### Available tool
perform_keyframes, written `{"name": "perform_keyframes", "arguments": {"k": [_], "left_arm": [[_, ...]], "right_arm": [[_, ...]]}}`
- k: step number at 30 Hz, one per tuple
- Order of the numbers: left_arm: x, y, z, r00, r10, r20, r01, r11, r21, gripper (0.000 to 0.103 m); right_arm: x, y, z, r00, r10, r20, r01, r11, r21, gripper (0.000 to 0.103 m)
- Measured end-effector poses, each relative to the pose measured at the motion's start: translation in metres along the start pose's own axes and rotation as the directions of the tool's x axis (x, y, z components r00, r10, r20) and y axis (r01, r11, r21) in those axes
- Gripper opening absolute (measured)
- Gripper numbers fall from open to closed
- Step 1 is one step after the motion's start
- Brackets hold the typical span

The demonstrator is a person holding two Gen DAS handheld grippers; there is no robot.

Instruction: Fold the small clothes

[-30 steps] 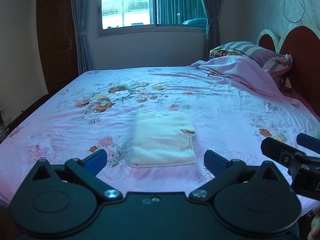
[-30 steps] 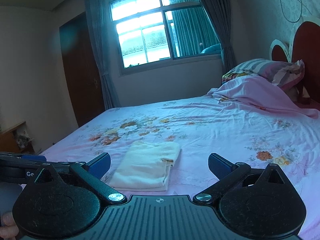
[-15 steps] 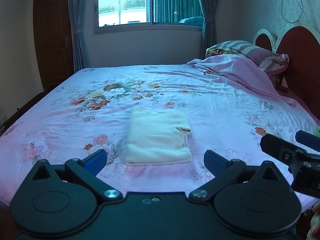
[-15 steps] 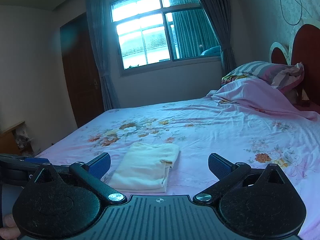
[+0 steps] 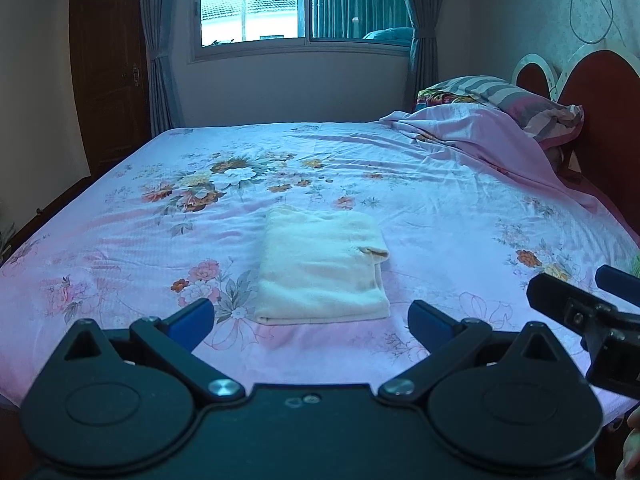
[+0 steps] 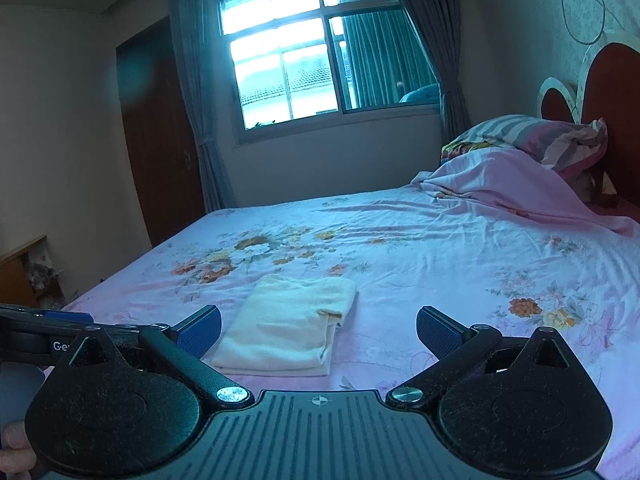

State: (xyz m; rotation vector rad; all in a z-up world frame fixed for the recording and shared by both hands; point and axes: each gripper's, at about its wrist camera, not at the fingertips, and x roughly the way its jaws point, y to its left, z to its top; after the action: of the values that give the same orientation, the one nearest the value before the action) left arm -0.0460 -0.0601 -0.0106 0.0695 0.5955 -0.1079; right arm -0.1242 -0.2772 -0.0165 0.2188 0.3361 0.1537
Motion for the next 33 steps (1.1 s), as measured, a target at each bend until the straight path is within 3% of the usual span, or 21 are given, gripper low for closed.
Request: {"name": "perform_keyframes", "arguments": {"k": [27, 33], "left_arm": [[0.023, 0.013, 0.008, 0.999, -0.015, -0.038, 0.014, 1.000, -0.023, 0.102], [0.032, 0.017, 0.016, 1.000, -0.016, -0.014, 0.015, 1.000, -0.010, 0.101]], "right_arm": [[0.032, 0.008, -0.004, 0.999, 0.001, -0.047, -0.002, 1.000, -0.024, 0.103], [0.045, 0.014, -0.001, 0.998, 0.000, -0.056, -0.002, 0.999, -0.037, 0.103]]}}
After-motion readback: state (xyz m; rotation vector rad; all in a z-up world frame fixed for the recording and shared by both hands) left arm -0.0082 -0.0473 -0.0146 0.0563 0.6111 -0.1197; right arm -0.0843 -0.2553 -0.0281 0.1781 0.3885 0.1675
